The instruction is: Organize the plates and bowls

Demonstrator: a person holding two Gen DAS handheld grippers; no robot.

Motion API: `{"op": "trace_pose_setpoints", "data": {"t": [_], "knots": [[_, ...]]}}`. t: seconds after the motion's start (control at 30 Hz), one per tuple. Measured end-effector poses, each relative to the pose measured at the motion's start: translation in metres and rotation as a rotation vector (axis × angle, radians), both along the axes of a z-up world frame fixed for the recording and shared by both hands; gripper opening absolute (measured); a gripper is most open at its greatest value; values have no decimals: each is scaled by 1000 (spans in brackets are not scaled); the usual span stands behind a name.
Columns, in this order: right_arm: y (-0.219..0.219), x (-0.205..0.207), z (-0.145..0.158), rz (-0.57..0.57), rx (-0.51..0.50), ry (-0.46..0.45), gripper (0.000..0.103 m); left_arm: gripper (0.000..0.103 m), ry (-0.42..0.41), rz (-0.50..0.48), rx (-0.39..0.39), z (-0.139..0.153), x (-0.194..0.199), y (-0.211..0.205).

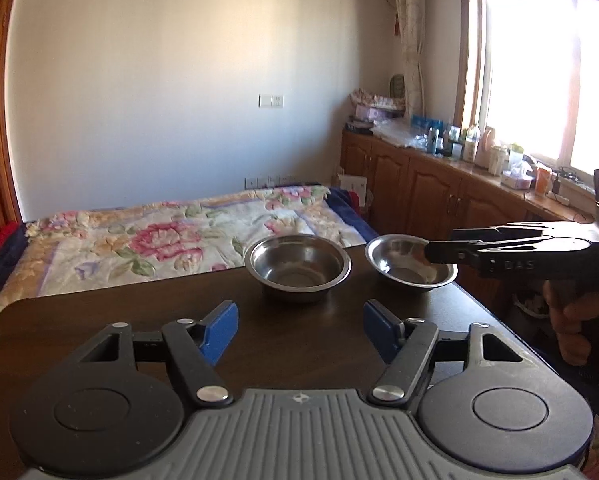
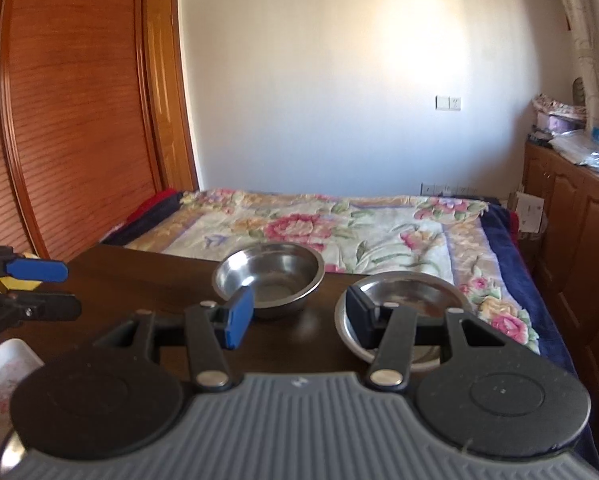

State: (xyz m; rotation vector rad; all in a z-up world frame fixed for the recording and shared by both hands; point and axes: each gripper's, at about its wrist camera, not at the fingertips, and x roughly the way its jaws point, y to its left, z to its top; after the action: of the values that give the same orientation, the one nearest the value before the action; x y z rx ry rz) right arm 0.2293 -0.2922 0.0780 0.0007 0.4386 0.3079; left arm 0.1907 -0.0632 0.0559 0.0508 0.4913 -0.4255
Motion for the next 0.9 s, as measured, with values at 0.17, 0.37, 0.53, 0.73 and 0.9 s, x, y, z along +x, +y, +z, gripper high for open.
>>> {"op": "trace_pose_setpoints", "data": {"t": [0.17,0.37,0.53,0.73,0.9], "knots": [[4,39,-6,8,7,60,52,65,39,6,26,-6,40,-5],[16,77,-18,6,-43,113,51,60,93,13,33,-19,80,-11],[23,92,-25,15,-76,145,49,57,121,15,33,-32,103,-16],[30,108,-33,10,-106,188,44,53,165,22,-2,-41,128,-21],[35,114,-35,25,-105,216,38,52,173,20,-5,-44,134,-25]]}}
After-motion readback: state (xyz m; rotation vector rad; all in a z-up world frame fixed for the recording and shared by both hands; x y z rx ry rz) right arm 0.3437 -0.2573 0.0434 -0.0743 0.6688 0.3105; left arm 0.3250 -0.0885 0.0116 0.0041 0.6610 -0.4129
